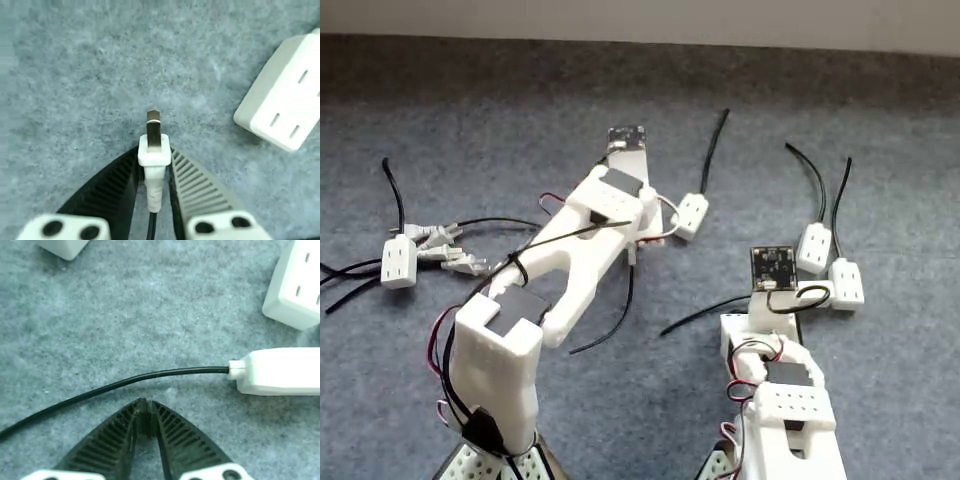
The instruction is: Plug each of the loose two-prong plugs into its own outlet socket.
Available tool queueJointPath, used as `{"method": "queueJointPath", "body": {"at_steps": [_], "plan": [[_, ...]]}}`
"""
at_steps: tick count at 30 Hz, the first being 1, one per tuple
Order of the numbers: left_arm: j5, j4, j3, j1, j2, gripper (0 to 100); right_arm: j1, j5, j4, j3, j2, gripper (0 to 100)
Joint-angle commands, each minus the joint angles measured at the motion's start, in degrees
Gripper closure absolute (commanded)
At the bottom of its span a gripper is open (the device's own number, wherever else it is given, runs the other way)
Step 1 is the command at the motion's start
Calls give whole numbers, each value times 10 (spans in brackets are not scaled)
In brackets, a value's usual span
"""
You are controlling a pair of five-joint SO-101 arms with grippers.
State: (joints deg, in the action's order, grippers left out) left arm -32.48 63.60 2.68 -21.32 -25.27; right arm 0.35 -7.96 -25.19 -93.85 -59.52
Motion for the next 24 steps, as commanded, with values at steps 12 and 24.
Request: {"method": "queueJointPath", "body": {"at_steps": [12, 24], "plan": [[224, 291, 268, -5, 12, 995, -4, -7, 12, 2, 0, 982], [320, 167, 40, -7, 201, 995, -3, -7, 12, 2, 0, 982]]}}
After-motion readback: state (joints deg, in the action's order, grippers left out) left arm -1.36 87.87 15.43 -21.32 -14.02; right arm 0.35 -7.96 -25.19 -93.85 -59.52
